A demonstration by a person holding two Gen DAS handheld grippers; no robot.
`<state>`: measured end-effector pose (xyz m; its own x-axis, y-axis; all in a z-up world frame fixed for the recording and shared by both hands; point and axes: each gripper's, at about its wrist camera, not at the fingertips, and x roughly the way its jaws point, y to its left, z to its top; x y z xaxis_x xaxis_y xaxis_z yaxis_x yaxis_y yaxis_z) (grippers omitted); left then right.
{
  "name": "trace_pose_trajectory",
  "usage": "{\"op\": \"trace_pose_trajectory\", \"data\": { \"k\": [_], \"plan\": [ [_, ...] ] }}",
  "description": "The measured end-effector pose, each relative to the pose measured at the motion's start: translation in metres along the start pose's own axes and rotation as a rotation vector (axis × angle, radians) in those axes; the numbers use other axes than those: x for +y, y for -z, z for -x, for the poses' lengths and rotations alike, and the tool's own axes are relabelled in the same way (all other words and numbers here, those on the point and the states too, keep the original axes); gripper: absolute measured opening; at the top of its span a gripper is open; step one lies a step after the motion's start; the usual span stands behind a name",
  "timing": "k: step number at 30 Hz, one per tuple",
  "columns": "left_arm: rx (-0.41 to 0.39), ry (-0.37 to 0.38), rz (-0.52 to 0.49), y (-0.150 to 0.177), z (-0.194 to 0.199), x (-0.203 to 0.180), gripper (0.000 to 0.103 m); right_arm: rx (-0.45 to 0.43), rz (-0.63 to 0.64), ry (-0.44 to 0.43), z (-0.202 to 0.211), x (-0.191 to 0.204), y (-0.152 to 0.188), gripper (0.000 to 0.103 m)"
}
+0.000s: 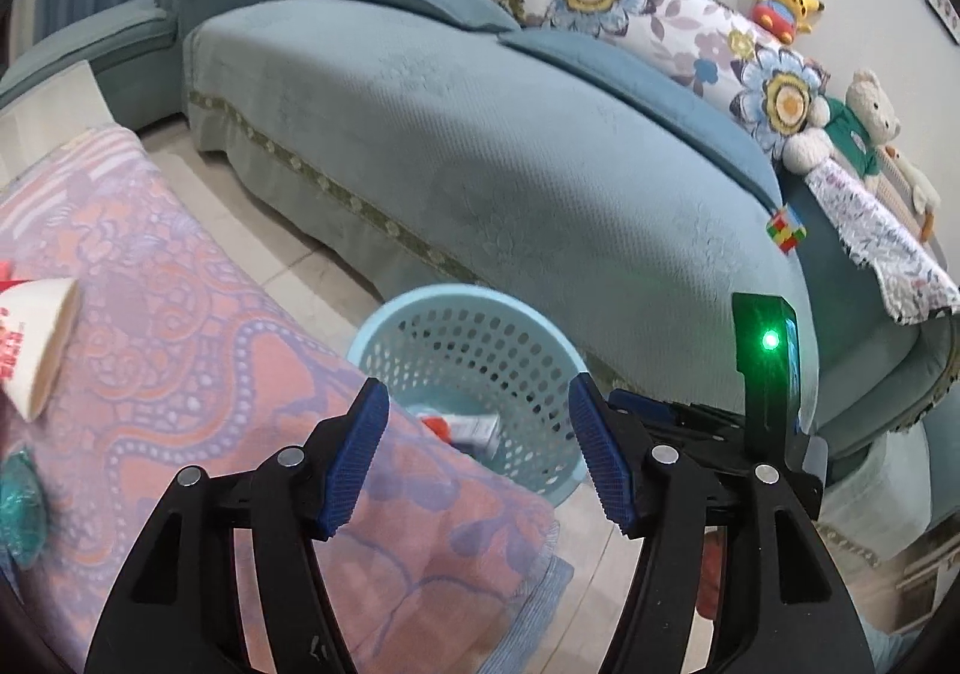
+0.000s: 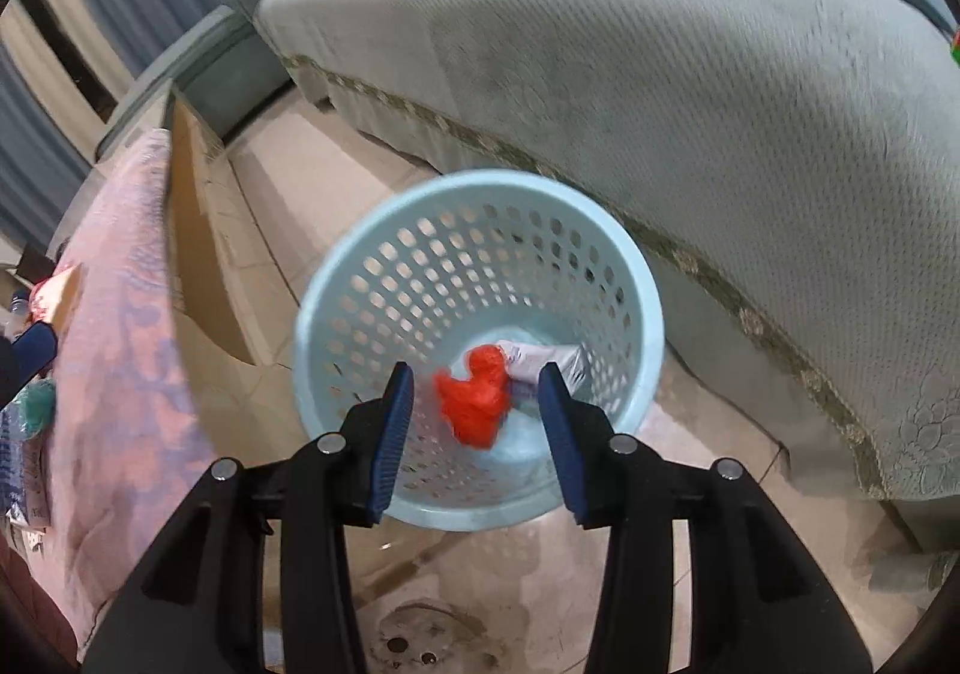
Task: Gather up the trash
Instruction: 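Return both tools to the table toward the orange cup and carton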
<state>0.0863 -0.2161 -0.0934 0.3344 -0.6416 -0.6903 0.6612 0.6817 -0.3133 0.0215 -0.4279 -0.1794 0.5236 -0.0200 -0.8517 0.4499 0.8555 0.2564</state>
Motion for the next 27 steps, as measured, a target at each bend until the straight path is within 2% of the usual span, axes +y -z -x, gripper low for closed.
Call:
{"op": "trace_pose_trajectory", "data": {
  "k": [4,7,9,11,15,19,20,23,27],
  "plan": [
    [-0.07,-0.017,0.036,-0.005,0.037,0.007,0.061,-0.105,0.103,-0.02,0.03,0.03,-0.002,0.04],
    [-0.158,-0.039,0.077,-0.003,0.081,0.016,0.072,-0.18,0.196,-0.01,0.052,0.054,0.0,0.04],
    [-0.225,-0.078,0.094,0.003,0.114,0.024,0.074,-0.232,0.262,-0.026,0.073,0.075,0.002,0.04],
    [-0.282,-0.143,0.132,0.016,0.149,0.038,0.076,-0.276,0.315,-0.07,0.092,0.097,0.007,0.045],
    [-0.35,-0.279,0.226,0.043,0.203,0.072,0.076,-0.326,0.401,-0.158,0.118,0.14,0.023,0.047],
    [-0.358,-0.427,0.336,0.075,0.239,0.114,0.077,-0.352,0.482,-0.244,0.13,0.188,0.04,0.051],
    [-0.35,-0.443,0.353,0.08,0.242,0.123,0.077,-0.346,0.509,-0.268,0.131,0.203,0.045,0.052],
    [-0.289,-0.449,0.44,0.102,0.243,0.155,0.076,-0.313,0.557,-0.318,0.127,0.237,0.058,0.052],
    [-0.237,-0.442,0.505,0.12,0.231,0.186,0.075,-0.269,0.604,-0.374,0.118,0.271,0.076,0.052]
  ]
}}
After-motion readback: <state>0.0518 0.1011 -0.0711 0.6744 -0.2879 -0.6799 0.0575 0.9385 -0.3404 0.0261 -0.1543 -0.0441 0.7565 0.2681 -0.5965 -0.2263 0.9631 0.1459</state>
